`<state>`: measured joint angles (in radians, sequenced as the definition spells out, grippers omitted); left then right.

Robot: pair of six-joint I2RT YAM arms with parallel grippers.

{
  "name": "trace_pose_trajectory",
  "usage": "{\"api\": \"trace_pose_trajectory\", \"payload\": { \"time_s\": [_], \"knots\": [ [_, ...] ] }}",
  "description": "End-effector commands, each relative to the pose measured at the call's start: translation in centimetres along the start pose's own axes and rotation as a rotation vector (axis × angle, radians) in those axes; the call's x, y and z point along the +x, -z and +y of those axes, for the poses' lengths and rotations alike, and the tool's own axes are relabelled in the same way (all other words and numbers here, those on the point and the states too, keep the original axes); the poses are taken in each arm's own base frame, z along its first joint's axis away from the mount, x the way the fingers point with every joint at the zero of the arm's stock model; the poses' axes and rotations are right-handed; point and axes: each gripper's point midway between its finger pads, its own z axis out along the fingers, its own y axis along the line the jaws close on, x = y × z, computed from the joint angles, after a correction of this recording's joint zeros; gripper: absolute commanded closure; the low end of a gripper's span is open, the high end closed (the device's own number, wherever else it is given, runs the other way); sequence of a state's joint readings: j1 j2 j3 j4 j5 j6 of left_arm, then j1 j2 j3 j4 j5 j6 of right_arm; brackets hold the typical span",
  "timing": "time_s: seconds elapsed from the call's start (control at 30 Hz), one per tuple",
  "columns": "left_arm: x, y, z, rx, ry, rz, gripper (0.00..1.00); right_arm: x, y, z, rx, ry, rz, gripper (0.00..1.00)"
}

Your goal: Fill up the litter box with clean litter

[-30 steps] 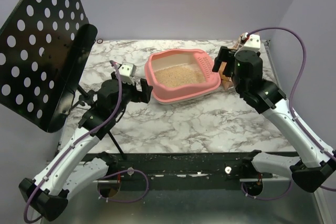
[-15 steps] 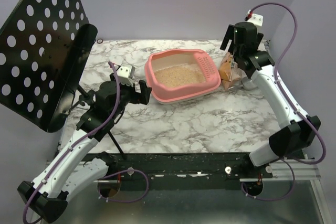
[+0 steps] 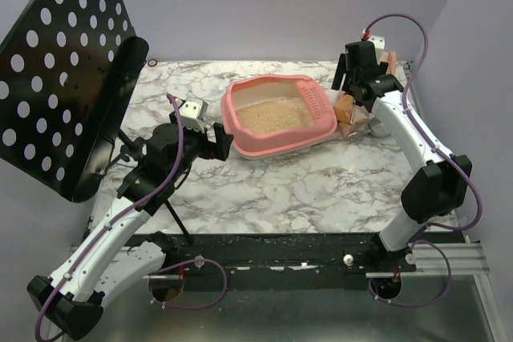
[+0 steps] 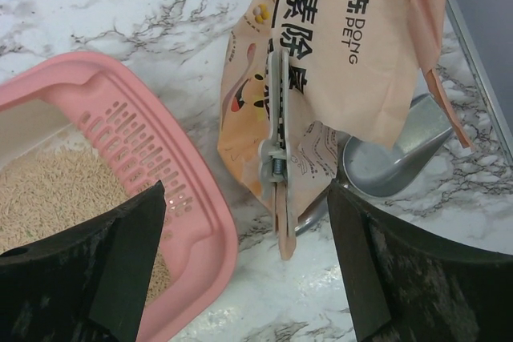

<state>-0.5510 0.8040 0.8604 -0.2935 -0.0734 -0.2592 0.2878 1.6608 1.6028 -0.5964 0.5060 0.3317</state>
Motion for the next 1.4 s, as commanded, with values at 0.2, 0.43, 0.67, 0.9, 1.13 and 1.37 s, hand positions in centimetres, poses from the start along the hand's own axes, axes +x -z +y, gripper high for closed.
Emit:
{"api": "trace_pose_trajectory", "payload": {
  "time_s": [0.2,0.43,0.67,0.9,1.13,1.37],
  "knots": [
    [0.0,-0.1,-0.5,0.027,0.008,0.004,0.01,3.6,-3.1,-1.3,0.096,0.044,0.090,0.15],
    [0.6,-0.6,-0.4,0.020,0.005,0.026,0.01,4.7,-5.0,-1.2,0.109,0.050,0.125,0.20],
    [1.0,-1.0,-0.3,0.018,0.002,0.042,0.01,5.1,-5.6,-1.4,0.111,0.049,0.139,0.40],
    [1.2,-1.1,-0.4,0.023,0.002,0.051,0.01,5.2,-5.6,-2.0,0.142,0.053,0.137,1.00],
    [1.1,-1.0,-0.6,0.031,0.006,0.050,0.01,3.0,-2.4,-2.8,0.111,-0.003,0.075,1.00],
    [0.8,-0.7,-0.9,0.045,0.011,0.041,0.01,3.8,2.1,-2.1,-0.026,-0.026,0.077,1.00]
  ]
}}
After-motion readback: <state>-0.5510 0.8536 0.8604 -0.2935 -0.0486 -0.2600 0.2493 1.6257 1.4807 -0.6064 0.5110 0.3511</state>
